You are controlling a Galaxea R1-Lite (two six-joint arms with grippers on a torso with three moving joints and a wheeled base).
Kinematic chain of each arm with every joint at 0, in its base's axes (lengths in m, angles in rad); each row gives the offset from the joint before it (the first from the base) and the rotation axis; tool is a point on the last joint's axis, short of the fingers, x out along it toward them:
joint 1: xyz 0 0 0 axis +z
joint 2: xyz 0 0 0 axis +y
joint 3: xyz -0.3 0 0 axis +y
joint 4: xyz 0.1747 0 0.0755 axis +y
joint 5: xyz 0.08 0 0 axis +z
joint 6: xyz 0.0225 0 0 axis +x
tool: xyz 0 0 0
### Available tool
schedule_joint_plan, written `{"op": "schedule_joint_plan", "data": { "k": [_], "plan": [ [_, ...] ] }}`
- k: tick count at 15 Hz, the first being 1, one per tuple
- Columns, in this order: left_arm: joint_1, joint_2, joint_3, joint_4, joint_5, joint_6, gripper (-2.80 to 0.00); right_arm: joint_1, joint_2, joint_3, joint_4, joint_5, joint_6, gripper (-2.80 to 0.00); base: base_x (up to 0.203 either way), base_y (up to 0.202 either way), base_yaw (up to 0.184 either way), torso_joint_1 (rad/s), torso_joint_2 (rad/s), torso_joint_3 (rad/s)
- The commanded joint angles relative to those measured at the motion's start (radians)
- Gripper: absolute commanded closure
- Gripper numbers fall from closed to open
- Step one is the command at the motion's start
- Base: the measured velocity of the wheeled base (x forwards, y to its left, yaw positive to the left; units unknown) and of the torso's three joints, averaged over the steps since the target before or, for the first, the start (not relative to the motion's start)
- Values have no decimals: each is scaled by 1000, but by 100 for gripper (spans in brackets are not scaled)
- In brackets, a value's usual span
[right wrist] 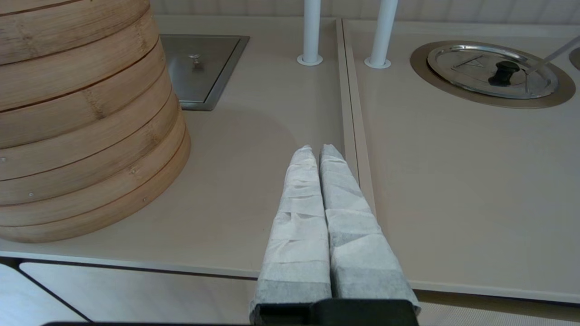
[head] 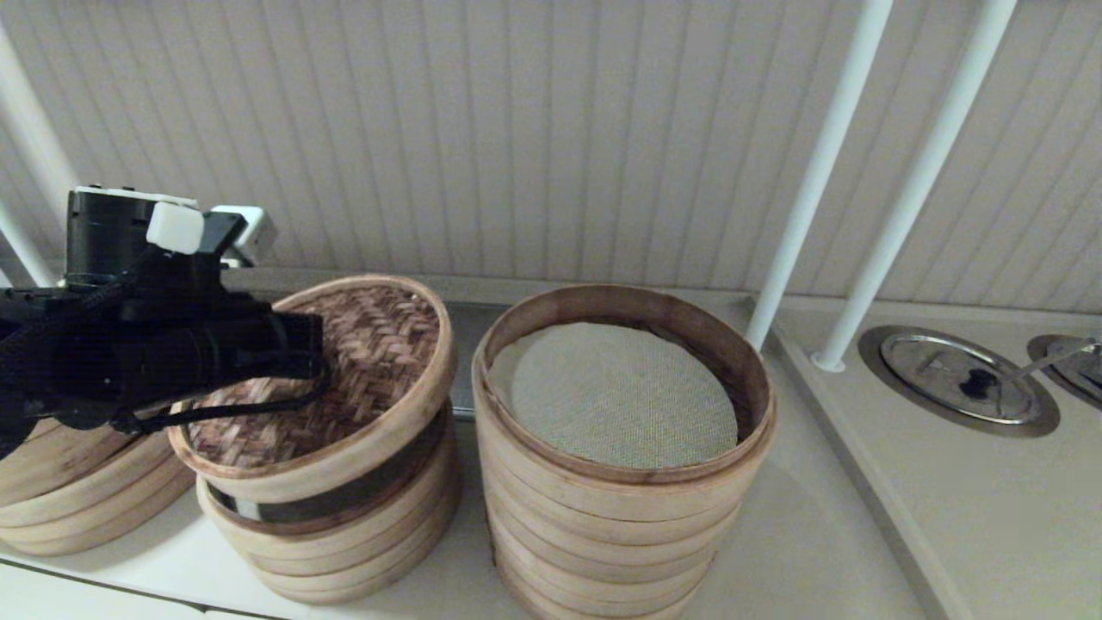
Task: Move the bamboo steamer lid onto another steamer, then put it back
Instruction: Put the steamer
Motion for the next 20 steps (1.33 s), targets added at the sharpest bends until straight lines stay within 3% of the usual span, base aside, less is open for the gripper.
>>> {"op": "schedule_joint_plan", "data": {
  "k": [1, 11, 15, 20],
  "plan": [
    [-1, -24, -16, -1, 0, -1, 0, 1, 0, 2, 0, 0, 0, 0, 0, 0, 0, 0, 0, 0],
    [0, -28, -360, 269, -8, -2, 0, 1, 0, 2, 0, 0, 0, 0, 0, 0, 0, 0, 0, 0],
    [-1, 7, -493, 383, -109, -5, 0, 1, 0, 2, 0, 0, 0, 0, 0, 0, 0, 0, 0, 0],
    [-68, 105, -626, 405, -118, -14, 0, 0, 0, 2, 0, 0, 0, 0, 0, 0, 0, 0, 0, 0]
  ]
}}
